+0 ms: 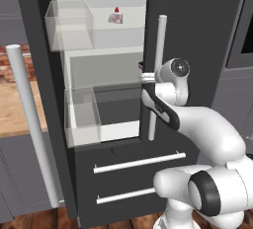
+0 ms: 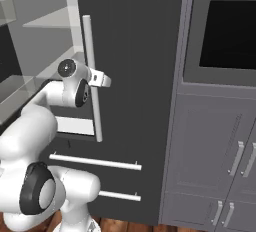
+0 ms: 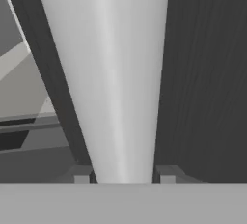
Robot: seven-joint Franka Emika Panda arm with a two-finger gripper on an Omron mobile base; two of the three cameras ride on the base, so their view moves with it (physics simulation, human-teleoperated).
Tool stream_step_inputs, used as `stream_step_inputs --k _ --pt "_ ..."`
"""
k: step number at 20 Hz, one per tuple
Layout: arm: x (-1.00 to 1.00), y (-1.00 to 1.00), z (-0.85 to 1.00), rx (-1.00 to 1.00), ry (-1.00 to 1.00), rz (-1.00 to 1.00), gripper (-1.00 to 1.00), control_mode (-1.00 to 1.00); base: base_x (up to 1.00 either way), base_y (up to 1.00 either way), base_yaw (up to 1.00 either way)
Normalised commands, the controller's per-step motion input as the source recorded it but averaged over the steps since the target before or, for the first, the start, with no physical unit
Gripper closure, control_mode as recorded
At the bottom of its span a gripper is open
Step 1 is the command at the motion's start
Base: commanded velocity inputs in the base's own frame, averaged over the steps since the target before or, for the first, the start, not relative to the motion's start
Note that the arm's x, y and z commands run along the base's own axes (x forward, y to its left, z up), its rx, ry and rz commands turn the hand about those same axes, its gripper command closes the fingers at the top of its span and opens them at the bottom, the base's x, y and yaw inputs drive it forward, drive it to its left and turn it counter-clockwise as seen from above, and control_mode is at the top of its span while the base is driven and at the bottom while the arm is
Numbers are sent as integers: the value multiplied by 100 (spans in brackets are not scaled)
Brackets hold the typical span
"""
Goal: Take the cakes from the fridge and place them on the empty tray on the dining counter.
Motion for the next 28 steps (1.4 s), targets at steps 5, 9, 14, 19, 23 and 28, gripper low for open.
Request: stream_step_inputs --k 5,9,14,19,23,28 --pt "-10 -76 0 -11 0 -5 100 -100 0 0 0" --pt "-57 -97 0 -9 0 -5 100 -100 0 0 0" --pt "-95 -100 0 -2 0 -3 100 -100 0 0 0" --pt "-100 -100 0 0 0 -1 100 -100 0 0 0" --pt "-61 -92 0 -3 0 -3 100 -100 0 0 0" --pt "-62 3 17 -2 -5 -3 -100 -100 0 0 0"
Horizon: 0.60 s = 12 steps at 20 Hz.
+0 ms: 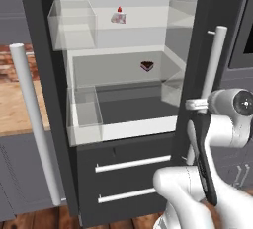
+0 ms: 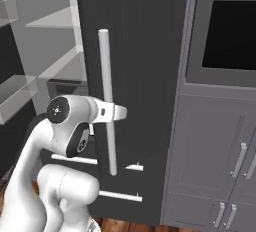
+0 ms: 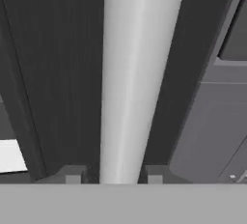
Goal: Take the cakes from the fridge and place them on the empty tray on the dining counter.
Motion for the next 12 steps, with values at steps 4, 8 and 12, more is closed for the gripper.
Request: stream_step_inputs --k 4,8,12 --pt "-100 90 69 0 -13 0 -100 -100 0 0 0" --pt "-79 100 74 0 -6 0 -100 -100 0 0 0" --pt "11 81 36 0 -2 0 -100 -100 0 0 0"
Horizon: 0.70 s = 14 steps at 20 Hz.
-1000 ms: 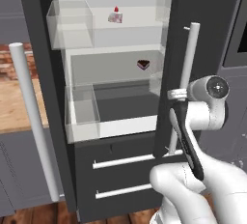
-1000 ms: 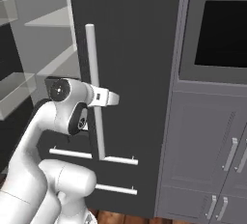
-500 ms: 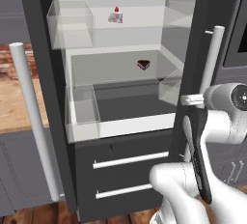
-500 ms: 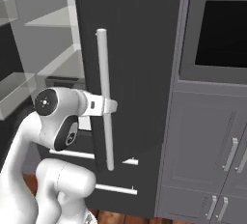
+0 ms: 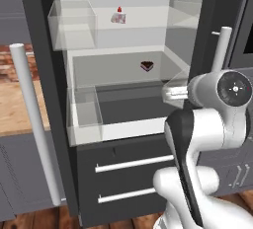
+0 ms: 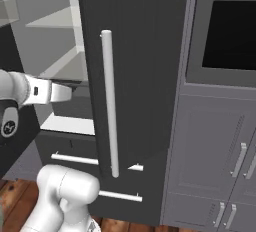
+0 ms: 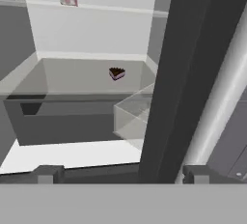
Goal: Take the cakes from the fridge and place them on the empty tray on the dining counter.
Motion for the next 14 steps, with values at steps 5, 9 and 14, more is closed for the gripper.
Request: stream_step_inputs --k 5,9,14 --pt "83 13 1 0 0 0 -100 -100 0 0 0" --pt "72 28 -3 0 0 0 -100 -100 0 0 0" --pt "82 36 -11 0 0 0 -100 -100 0 0 0"
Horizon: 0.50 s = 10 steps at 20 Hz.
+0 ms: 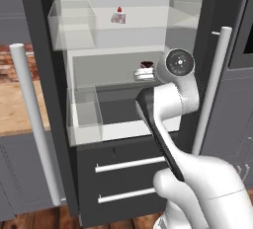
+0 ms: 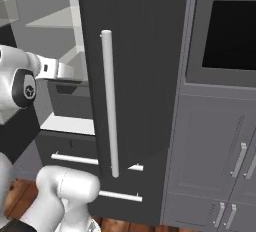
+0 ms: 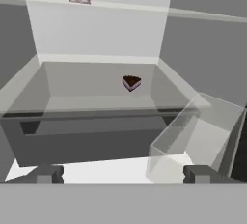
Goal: Take the cakes from the fridge and place them on the empty tray on the dining counter.
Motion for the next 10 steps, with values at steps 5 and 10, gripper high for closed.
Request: stream_step_inputs --k 5,10 --pt "78 4 -13 -5 0 0 -100 -100 0 0 0" --pt "65 -1 -8 -11 0 -10 -100 -100 0 0 0"
